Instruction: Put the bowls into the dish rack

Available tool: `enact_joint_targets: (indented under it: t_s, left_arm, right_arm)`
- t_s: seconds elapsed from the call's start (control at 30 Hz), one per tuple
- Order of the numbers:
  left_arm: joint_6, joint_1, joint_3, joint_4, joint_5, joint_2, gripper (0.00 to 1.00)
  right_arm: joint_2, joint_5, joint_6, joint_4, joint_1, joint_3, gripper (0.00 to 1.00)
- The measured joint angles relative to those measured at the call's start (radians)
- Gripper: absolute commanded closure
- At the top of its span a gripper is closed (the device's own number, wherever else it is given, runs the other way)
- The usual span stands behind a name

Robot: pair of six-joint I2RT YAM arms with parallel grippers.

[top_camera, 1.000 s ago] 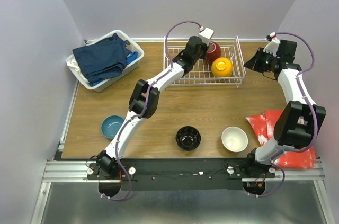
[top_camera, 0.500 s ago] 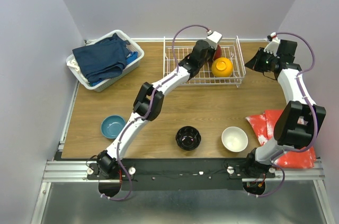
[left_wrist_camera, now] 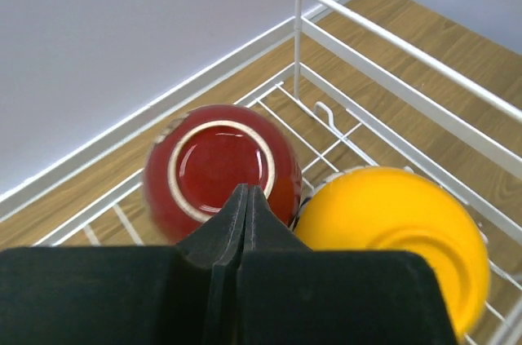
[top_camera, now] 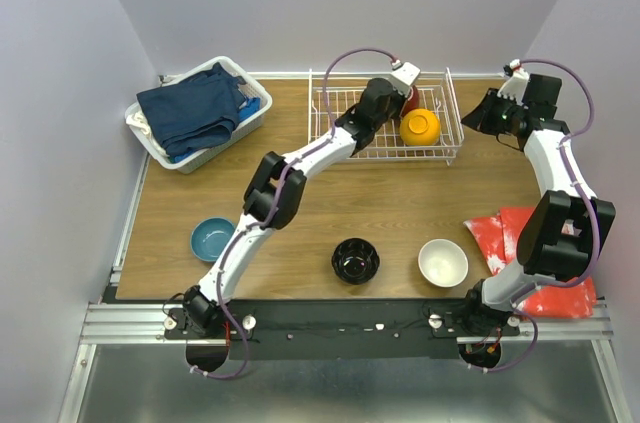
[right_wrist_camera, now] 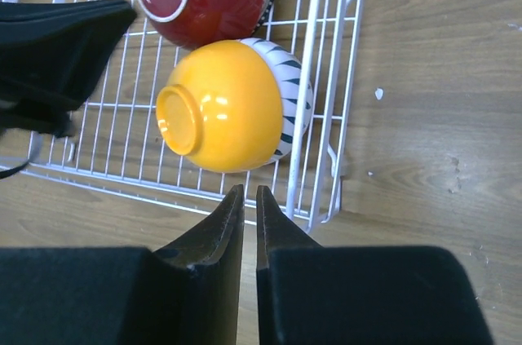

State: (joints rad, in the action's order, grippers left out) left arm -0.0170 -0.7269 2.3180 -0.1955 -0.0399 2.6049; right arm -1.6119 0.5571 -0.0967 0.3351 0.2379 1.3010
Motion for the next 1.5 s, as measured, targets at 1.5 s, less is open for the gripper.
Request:
enact_joint_targets:
  t_s: [1.5]
  left_arm:
    - [-0.060,0.187,-0.895,0.351,-0.120,-0.789,1.00]
  right_arm:
    - [-0.664,-0.465,0.266,0.024,-0.544,0.699,0.99]
